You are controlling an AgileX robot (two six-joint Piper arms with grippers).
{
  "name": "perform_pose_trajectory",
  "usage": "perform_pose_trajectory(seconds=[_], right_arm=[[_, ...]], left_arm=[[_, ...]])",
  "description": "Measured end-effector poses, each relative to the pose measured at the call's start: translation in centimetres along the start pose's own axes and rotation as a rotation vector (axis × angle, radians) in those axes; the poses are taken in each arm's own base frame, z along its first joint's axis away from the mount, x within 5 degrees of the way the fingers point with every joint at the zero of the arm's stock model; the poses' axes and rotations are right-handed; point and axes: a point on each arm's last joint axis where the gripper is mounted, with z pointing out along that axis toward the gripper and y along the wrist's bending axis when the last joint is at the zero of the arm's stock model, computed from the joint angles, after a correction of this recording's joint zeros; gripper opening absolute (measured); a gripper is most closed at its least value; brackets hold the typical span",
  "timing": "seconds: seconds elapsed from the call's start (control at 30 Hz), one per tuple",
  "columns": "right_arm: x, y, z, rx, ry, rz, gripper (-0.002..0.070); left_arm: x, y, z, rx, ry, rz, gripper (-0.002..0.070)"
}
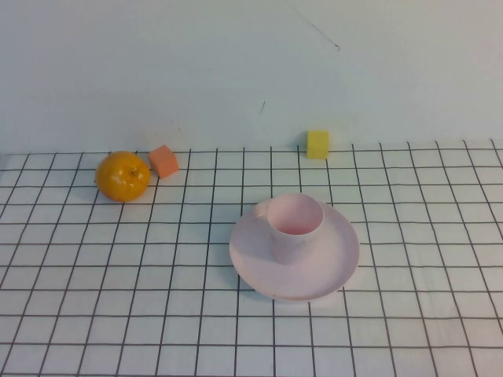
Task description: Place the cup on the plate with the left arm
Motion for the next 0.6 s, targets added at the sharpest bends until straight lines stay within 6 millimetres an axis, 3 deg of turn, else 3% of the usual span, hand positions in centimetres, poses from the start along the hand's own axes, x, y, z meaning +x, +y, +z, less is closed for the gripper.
perform_pose_trajectory(seconds=[0.23, 0.33, 0.6], right_arm=[[0.0, 0.0, 0.0, 0.000, 0.000, 0.000, -0.0002], [0.0, 0.0, 0.0, 0.000, 0.000, 0.000, -0.0002], [0.0, 0.0, 0.0, 0.000, 0.000, 0.000, -0.0002]], left_arm=[[6.3, 1.9, -2.5, -0.054, -0.069, 0.000, -0.0001], [7.2, 2.1, -2.8, -0.059, -0.038, 0.000, -0.0001], [9.9, 2.3, -3.1, -0.086, 0.245, 0.002, -0.0001]])
